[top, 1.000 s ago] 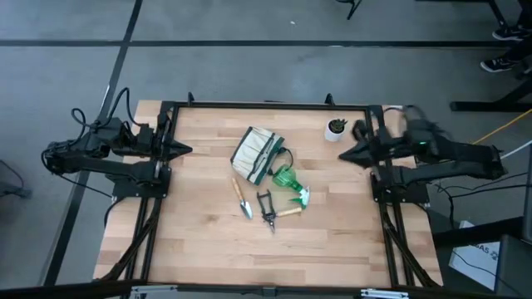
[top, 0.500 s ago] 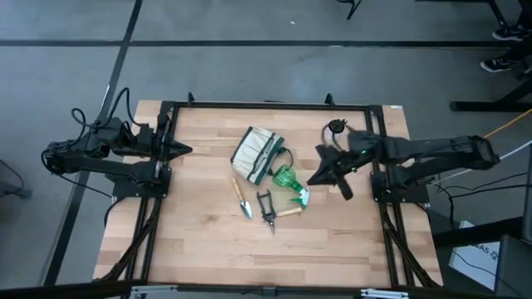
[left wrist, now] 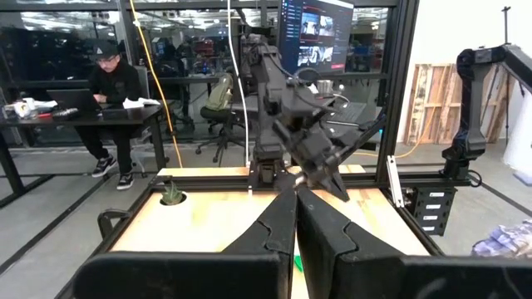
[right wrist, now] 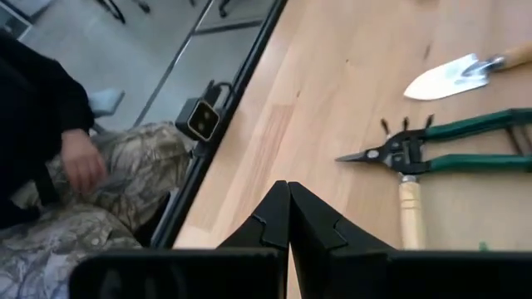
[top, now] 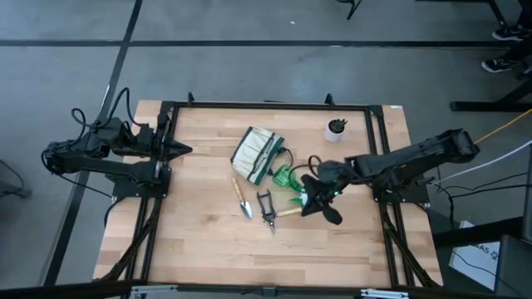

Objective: Pick & Place Garden tools in Gardening bag
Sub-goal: Adjust the gardening bag

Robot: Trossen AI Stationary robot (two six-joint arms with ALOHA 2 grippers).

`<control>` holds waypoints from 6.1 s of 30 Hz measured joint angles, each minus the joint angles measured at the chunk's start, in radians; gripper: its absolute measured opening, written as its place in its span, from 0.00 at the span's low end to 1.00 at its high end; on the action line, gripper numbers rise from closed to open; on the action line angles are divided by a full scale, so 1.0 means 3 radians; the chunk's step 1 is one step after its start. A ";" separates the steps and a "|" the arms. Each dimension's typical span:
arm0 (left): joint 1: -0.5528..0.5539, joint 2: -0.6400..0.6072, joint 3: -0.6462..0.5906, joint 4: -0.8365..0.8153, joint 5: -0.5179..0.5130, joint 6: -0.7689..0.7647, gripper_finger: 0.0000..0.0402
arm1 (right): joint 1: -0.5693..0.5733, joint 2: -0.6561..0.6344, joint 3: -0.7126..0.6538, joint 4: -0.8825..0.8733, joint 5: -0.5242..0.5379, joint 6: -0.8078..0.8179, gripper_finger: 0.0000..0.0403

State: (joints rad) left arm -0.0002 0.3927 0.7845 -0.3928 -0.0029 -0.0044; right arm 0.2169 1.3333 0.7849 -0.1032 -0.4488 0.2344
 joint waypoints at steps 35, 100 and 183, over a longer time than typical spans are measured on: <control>0.0000 -0.0001 0.0000 0.0000 0.0000 0.0000 0.02 | 0.0112 0.0519 0.0000 -0.0272 0.0876 -0.0955 0.46; -0.0001 0.0000 0.0000 -0.0001 0.0000 0.0000 0.02 | -0.0211 0.1183 0.0589 0.0814 0.2372 -0.1805 0.46; -0.0001 -0.0001 0.0000 -0.0001 0.0000 0.0000 0.02 | -0.1340 0.1558 0.0905 0.0556 0.2292 -0.2926 0.46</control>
State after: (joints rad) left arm -0.0006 0.3924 0.7845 -0.3931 -0.0029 -0.0044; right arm -0.1852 1.8008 1.0565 0.0635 0.2389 -0.6433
